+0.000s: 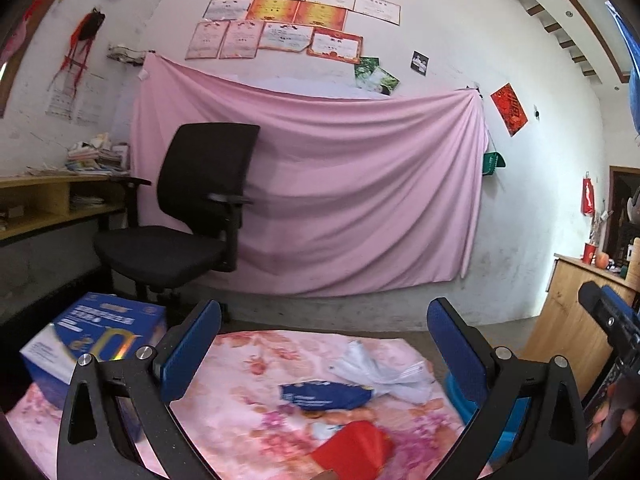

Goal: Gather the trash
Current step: 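Move both grippers back over the bed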

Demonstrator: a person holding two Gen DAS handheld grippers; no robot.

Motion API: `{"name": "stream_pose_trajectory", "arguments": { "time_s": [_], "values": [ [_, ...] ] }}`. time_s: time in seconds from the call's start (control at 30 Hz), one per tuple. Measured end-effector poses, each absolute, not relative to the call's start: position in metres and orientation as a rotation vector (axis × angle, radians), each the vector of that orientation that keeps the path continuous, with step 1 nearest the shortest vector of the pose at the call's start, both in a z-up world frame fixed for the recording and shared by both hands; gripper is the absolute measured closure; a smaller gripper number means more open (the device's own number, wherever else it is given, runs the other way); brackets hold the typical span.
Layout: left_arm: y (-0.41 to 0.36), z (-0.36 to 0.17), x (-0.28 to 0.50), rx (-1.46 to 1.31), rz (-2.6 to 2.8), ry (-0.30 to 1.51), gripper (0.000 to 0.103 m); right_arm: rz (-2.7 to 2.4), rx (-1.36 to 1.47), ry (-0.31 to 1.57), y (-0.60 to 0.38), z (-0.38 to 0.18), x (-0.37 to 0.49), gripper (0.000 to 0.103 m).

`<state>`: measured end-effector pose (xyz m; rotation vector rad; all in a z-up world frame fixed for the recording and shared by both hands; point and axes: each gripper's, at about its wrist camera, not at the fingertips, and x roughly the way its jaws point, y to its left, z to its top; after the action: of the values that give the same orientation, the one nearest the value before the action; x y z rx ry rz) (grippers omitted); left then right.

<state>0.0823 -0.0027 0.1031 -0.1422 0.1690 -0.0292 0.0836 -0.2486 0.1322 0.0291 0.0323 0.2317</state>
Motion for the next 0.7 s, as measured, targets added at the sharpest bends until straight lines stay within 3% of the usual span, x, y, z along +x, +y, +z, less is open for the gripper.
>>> {"name": "stream_pose_trajectory", "arguments": {
  "time_s": [0.4, 0.7],
  "values": [
    [0.020, 0.057, 0.074, -0.143, -0.004, 0.311, 0.002, 0.287, -0.065, 0.149, -0.212, 0.091, 0.095, 0.000],
    [0.016, 0.025, 0.098, -0.158, -0.091, 0.494, 0.002, 0.262, -0.083, 0.353, -0.213, 0.053, 0.127, 0.000]
  ]
}}
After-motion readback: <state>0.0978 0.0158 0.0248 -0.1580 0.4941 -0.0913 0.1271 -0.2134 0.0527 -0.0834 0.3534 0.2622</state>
